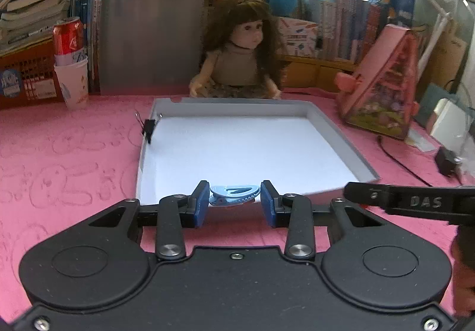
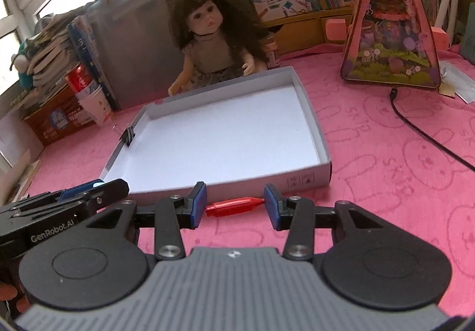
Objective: Organize rigid objects
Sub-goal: 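Carry the blue clip in the left tool and red crayon in the right tool over the tray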
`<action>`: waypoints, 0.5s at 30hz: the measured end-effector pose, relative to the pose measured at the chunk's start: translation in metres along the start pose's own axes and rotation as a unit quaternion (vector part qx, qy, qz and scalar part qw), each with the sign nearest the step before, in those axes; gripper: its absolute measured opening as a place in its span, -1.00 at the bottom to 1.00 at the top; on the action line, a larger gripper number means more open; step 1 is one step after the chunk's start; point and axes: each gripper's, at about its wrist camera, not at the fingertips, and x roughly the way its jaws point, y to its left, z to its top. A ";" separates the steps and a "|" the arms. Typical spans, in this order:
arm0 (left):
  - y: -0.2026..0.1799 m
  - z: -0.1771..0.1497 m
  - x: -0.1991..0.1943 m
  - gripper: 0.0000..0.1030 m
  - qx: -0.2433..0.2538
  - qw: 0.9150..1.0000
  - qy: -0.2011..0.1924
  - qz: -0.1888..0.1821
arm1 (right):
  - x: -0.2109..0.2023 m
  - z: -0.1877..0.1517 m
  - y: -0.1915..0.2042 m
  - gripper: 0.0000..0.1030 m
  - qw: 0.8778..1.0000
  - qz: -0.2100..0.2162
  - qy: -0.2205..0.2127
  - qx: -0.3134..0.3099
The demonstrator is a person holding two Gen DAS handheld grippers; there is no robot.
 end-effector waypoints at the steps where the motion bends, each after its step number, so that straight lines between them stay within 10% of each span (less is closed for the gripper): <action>1: 0.000 0.004 0.006 -0.32 0.003 1.000 0.002 0.006 | 0.003 0.005 -0.001 -0.08 1.000 0.001 0.003 0.003; 15: 0.004 0.037 0.079 -0.32 0.023 0.996 0.072 0.037 | 0.057 0.048 -0.005 -0.08 0.998 -0.007 0.064 0.008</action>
